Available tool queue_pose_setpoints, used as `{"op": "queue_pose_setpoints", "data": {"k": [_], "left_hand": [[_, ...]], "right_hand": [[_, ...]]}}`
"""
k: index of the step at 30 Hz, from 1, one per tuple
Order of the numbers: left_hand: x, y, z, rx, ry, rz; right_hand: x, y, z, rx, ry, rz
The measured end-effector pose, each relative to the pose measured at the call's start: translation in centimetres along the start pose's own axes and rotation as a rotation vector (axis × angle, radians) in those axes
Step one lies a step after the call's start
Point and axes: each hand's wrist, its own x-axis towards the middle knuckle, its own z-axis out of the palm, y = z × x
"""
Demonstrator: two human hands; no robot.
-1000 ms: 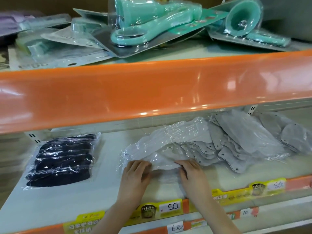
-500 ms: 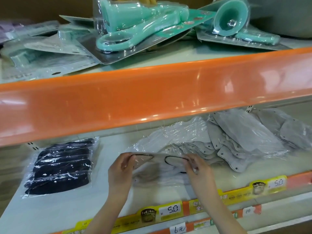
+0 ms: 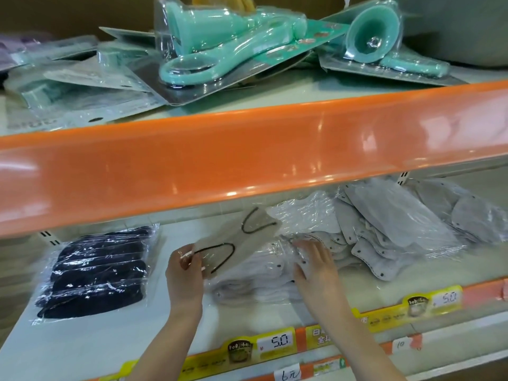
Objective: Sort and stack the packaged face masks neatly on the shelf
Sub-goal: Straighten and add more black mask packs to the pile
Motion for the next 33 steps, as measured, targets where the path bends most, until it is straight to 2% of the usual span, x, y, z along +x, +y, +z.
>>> {"op": "queue_pose_setpoints", "data": {"k": [4,7,10,13,15,17,19,21,24,26,29,33], "left_hand": [[0.2,0.4,0.4,-0.062,-0.094,-0.112],[0.6,0.4,0.7,0.201,-0.164,-0.066],[0.0,0.0,0.5,0.62,-0.146,0.198],[-0.3,-1.2,-0.2,0.84,-0.094,0.624],[-0.1,-1.7,-0.4,0.88,-0.224,0.772],[0.0,-1.8,-0.3,0.917,-0.407,0.823],[0.2,-2.5,-0.2,1.057,-0.549,0.812],[0.0,-2.7,0.0,1.166,-0.587,0.766],[0.4,-2.0,0.0,1.211,-0.624,0.618],[1.0,-1.3,-0.3,1.239,-0.66,0.599],[1.7,-0.1,-1.3,1.071,-0.738,0.595],[2.8,0.8,-2.3,0.821,-0.647,0.607]], "right_hand": [[-1.2,0.0,1.5,-0.137,-0.23,-0.122],[-1.5,-0.4,2.2,-0.262,-0.344,-0.175],[-1.3,-0.3,2.9,-0.371,-0.392,-0.197],[-0.9,-0.1,3.2,-0.337,-0.351,-0.172],[-0.6,0.0,3.2,-0.307,-0.312,-0.162],[-0.3,-0.1,3.3,-0.298,-0.274,-0.151],[0.0,-0.2,3.0,-0.292,-0.256,-0.131],[0.0,0.0,2.7,-0.279,-0.234,-0.112],[0.2,-0.2,2.0,-0.271,-0.271,-0.059],[0.6,-0.7,1.4,-0.303,-0.288,-0.022],[0.7,-0.4,1.2,-0.242,-0.315,0.045],[1.0,0.2,0.7,-0.064,-0.147,-0.012]]}}
